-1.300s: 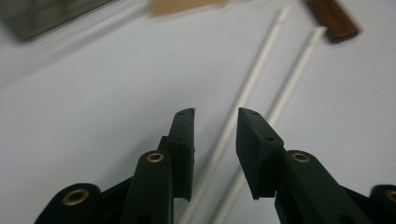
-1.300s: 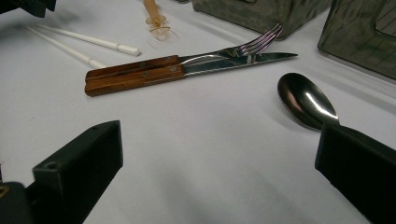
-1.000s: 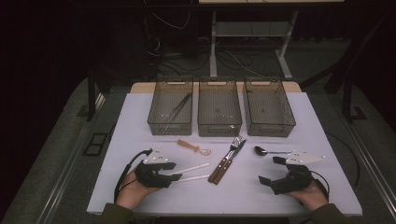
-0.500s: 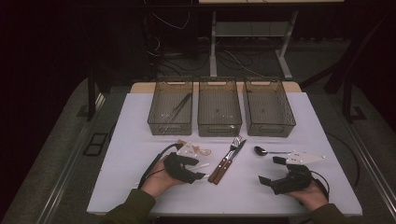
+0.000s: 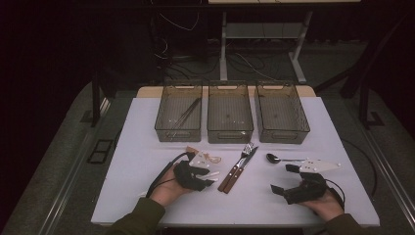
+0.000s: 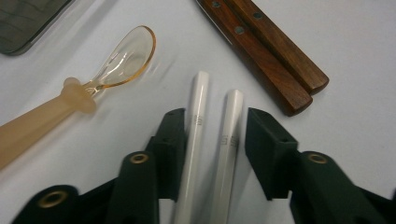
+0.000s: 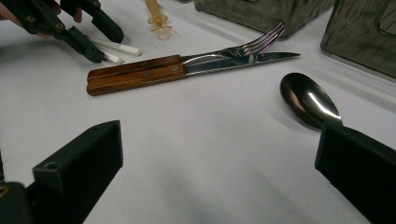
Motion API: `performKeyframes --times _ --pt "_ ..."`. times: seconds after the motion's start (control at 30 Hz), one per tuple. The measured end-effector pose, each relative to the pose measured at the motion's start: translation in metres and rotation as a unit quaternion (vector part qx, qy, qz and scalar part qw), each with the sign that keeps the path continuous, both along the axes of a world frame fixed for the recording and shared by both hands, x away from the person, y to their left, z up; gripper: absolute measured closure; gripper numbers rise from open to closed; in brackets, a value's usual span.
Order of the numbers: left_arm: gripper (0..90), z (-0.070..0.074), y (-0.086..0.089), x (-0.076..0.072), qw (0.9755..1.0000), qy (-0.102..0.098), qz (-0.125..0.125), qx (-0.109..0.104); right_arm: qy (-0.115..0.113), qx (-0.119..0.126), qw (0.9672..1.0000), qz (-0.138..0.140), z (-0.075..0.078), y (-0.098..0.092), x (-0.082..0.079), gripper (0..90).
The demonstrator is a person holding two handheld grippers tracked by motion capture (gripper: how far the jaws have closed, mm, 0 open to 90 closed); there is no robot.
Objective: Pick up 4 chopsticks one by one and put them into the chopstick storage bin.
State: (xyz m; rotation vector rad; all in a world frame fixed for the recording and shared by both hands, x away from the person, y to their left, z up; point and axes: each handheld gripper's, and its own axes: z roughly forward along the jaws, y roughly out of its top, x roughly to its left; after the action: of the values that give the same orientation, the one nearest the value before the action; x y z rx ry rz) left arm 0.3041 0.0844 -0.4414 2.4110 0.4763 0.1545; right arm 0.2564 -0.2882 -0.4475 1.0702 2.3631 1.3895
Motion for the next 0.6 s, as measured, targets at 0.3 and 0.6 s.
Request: performKeyframes --times 0.3,0.6 --pt "72.5 0.0 0.0009 0.0005 1.0 -0.001 0.002 -0.001 -0.001 0.0 1.0 0.001 -0.0001 0.0003 0.0001 1.1" --pt "74.3 0.0005 0.0014 0.001 1.0 0.004 0.008 -0.002 -0.001 0.0 1.0 0.001 0.0002 0.0002 0.0 1.1"
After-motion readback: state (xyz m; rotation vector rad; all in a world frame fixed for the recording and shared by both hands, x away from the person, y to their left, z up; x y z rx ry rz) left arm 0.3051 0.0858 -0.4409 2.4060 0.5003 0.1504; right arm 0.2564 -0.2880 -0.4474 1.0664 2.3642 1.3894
